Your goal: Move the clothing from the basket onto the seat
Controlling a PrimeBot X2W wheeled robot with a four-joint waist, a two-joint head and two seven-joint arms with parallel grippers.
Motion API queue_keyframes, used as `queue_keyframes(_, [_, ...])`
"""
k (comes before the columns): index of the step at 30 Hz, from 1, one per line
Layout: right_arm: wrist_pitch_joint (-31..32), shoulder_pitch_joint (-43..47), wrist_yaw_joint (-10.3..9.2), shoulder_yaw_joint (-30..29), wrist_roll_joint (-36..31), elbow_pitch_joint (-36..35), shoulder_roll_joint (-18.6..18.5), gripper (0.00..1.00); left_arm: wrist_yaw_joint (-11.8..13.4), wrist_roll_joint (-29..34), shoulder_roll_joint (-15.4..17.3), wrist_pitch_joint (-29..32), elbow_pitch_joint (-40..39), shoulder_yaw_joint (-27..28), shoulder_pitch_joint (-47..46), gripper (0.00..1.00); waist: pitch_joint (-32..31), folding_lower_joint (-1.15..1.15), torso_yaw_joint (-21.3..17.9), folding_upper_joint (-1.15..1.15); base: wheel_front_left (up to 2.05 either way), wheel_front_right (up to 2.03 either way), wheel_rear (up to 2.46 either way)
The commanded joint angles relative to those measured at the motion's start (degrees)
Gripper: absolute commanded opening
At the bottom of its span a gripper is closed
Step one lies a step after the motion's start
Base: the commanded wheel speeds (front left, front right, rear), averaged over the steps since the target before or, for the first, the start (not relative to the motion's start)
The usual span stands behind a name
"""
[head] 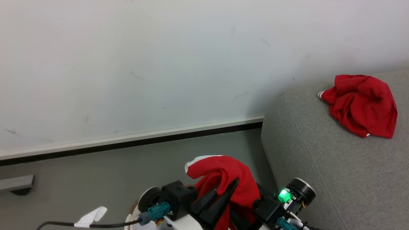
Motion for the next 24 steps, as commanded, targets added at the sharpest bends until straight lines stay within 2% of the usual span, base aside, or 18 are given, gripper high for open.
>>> queue_keyframes(1, [-0.26, -0.7, -0.15, 0.35, 0.75, 0.25, -0.19, 1.0, -0.13, -1.24, 0.13, 0.33, -0.32, 0.11, 0.18, 0.0, 0.04, 0.0, -0.01, 0.0, 0.0, 0.0, 0.0])
queue_keyframes(3, [-0.72, -1.13, -0.15, 0.65, 1.43, 0.24, -0.16, 1.0, -0.16, -1.37, 0.31, 0.58, -0.31, 0.16, 0.29, 0.0, 0.14, 0.0, -0.06, 0.0, 0.0, 0.0, 0.0])
queue_keyframes(4, [-0.68, -1.23, -0.15, 0.7, 1.75, 0.3, -0.16, 0.88, -0.26, -1.61, 0.34, 0.71, -0.28, 0.09, 0.4, 0.0, 0.18, 0.0, -0.06, 0.0, 0.0, 0.0, 0.0])
queue_keyframes(5, [-0.82, -1.31, -0.15, 0.57, 2.12, 0.36, -0.14, 0.34, -0.42, -1.8, 0.36, 0.92, -0.32, -0.05, 0.52, 0.0, 0.22, 0.0, -0.06, 0.0, 0.0, 0.0, 0.0])
queue_keyframes(6, [-0.89, -1.29, -0.15, 0.49, 2.55, 0.4, -0.08, 0.0, -0.52, -2.16, 0.37, 1.04, -0.36, -0.18, 0.66, 0.0, 0.26, 0.0, -0.06, 0.0, 0.0, 0.0, 0.0])
queue_keyframes(11, [-1.23, -1.23, -0.15, 0.2, 4.7, 0.53, 0.11, 0.0, -0.14, -2.45, 0.46, 1.09, -0.37, 0.0, 0.85, 0.0, 0.43, 0.0, -0.11, 0.0, 0.0, 0.0, 0.0])
queue_keyframes(12, [-1.31, -1.14, -0.15, -0.22, 5.29, 0.55, 0.14, 0.0, -0.04, -2.52, 0.37, 0.72, -0.33, 0.19, 0.96, 0.18, 0.48, 0.0, -0.13, 0.0, 0.0, 0.0, 0.0])
queue_keyframes(13, [-1.19, -0.98, -0.15, -0.6, 5.78, 0.55, 0.16, 0.0, 0.1, -2.53, 0.42, 0.45, -0.23, 0.22, 1.05, 0.45, 0.53, 0.0, -0.17, 0.0, 0.0, 0.0, 0.0])
queue_keyframes(14, [-1.28, -0.81, -0.15, -0.99, 6.2, 0.51, 0.1, 0.0, 0.23, -2.47, 0.54, 0.36, -0.09, 0.32, 1.16, 0.8, 0.58, 0.0, -0.22, 0.0, 0.0, 0.0, 0.0])
queue_keyframes(15, [-1.36, -0.6, -0.15, -1.47, 6.64, 0.51, -0.04, 0.0, 0.38, -2.35, 0.72, 0.15, 0.08, 0.45, 1.26, 1.0, 0.64, 0.0, -0.29, 0.0, 0.0, 0.0, 0.0])
queue_keyframes(24, [-1.7, 1.48, -0.15, -7.01, 6.61, -0.36, -1.98, 0.0, 1.16, -0.07, 2.01, -3.14, 2.68, 0.58, 2.21, 1.0, 1.07, 0.0, -2.37, 0.0, 0.0, 0.0, 0.0])
